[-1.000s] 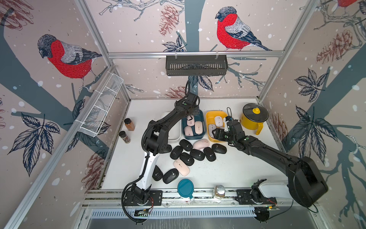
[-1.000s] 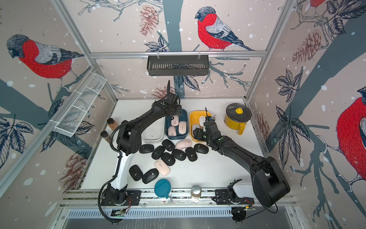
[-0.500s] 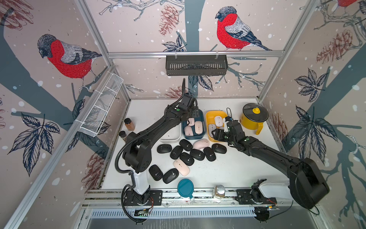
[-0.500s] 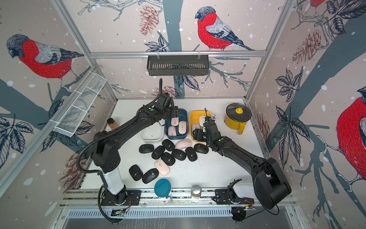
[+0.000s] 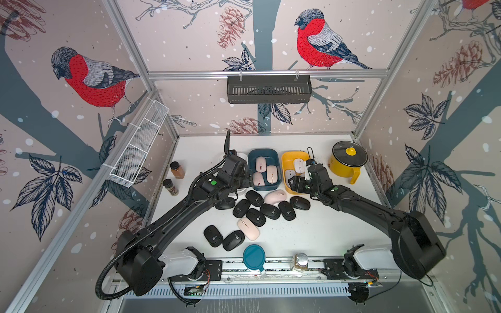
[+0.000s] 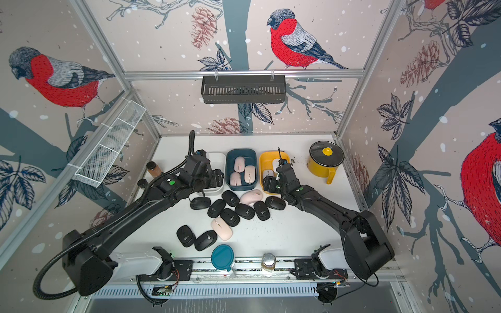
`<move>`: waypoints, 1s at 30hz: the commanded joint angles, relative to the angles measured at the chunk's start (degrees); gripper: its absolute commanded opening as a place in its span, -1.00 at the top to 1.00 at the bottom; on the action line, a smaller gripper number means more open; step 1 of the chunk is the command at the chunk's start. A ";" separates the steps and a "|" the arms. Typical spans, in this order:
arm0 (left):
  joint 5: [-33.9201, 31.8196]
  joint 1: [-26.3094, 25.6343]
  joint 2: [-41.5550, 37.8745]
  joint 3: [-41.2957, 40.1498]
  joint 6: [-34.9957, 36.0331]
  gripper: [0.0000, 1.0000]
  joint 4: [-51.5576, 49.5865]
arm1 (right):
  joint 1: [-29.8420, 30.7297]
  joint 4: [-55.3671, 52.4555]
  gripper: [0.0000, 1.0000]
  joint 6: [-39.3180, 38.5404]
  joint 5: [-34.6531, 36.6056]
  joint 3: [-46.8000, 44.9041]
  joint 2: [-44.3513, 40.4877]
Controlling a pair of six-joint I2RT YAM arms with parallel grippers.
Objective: Place the mice by color into the storage box
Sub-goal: Pick up the mouse from the center of the board.
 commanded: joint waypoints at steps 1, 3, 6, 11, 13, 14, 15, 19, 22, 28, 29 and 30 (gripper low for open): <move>0.08 -2.01 -3.51 -3.19 -7.23 -0.51 -6.53 | 0.28 1.37 -0.52 0.48 -0.64 0.87 0.89; 0.35 -3.77 -5.02 -5.36 -11.35 -0.50 -9.20 | 0.37 1.42 -0.53 0.62 -0.73 1.08 1.40; 2.29 -7.60 -7.45 -10.29 -18.41 -0.49 -9.80 | 0.50 1.48 -0.52 0.57 -1.02 1.45 2.15; 6.00 -13.73 -12.34 -21.64 -31.72 -0.46 -2.35 | 0.91 2.00 -0.52 0.88 -1.35 1.56 2.87; 6.21 -15.62 -12.86 -24.88 -35.95 -0.44 0.54 | 1.02 2.22 -0.52 1.01 -1.56 1.49 3.13; 5.89 -16.59 -12.63 -25.65 -37.16 -0.43 1.39 | 0.97 2.27 -0.52 0.94 -1.78 1.62 3.28; 5.52 -17.43 -12.30 -26.03 -37.63 -0.43 2.04 | 0.94 2.31 -0.52 0.93 -1.92 1.61 3.34; 5.79 -18.36 -9.95 -26.13 -38.72 -0.40 3.32 | 1.06 2.10 -0.51 0.66 -2.14 1.61 3.31; 6.92 -18.36 -8.88 -26.92 -39.30 -0.37 5.51 | 1.11 1.92 -0.51 0.58 -2.24 1.52 3.27; 6.88 -18.35 -6.30 -26.99 -40.76 -0.38 4.64 | 0.94 2.36 -0.52 0.57 -2.18 0.70 3.14; 6.95 -18.35 -6.14 -27.18 -41.09 -0.39 4.76 | 0.99 2.36 -0.52 0.57 -2.21 0.67 3.15; 6.86 -18.36 -5.99 -27.28 -41.52 -0.41 4.46 | 1.02 2.42 -0.51 0.58 -2.25 0.63 3.10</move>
